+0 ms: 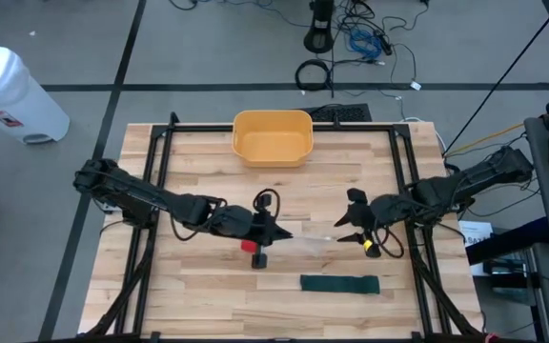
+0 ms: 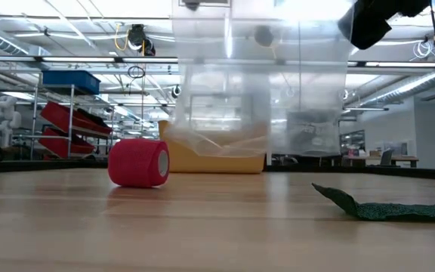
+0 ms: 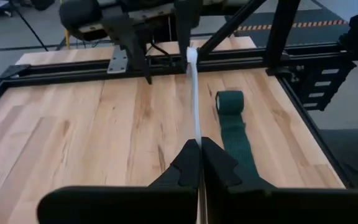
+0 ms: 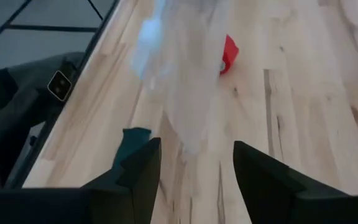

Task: Roll bandage
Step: Open the transparent zip bag

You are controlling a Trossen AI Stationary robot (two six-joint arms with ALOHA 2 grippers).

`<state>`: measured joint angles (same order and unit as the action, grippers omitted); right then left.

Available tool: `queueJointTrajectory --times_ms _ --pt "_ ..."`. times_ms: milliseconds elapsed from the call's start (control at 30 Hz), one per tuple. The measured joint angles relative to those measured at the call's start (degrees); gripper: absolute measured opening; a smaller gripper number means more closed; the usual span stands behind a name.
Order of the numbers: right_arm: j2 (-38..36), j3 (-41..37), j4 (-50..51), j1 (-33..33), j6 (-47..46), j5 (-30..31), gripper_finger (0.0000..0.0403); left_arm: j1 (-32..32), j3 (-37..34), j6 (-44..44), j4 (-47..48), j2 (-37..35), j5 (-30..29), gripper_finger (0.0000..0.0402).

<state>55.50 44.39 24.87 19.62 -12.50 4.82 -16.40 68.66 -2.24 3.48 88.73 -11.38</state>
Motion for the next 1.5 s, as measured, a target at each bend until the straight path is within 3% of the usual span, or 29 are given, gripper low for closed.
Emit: queueJointTrajectory --times_ms 367,600,967,1300,1500 --pt "2.8 -0.1 -10.4 2.0 3.1 -0.2 0.0185 -0.6 0.0 -0.4 0.1 0.1 -3.5 0.0002" --pt "7.5 -0.1 -10.1 5.1 -0.2 2.7 0.0185 -1.1 0.0 -1.9 0.0 0.1 -3.5 0.0002" --pt "7.8 1.5 -10.1 5.2 2.0 7.7 0.0184 -1.4 -0.1 -1.9 0.2 0.1 -3.5 0.0002" --pt "7.7 2.0 -10.1 5.2 3.6 7.6 0.0137 -1.4 -0.1 -3.5 1.9 0.1 -3.5 0.0002" --pt "7.7 2.0 -10.5 5.2 3.8 7.5 0.0130 -1.4 -0.1 -3.5 2.2 0.1 -3.5 0.0002"
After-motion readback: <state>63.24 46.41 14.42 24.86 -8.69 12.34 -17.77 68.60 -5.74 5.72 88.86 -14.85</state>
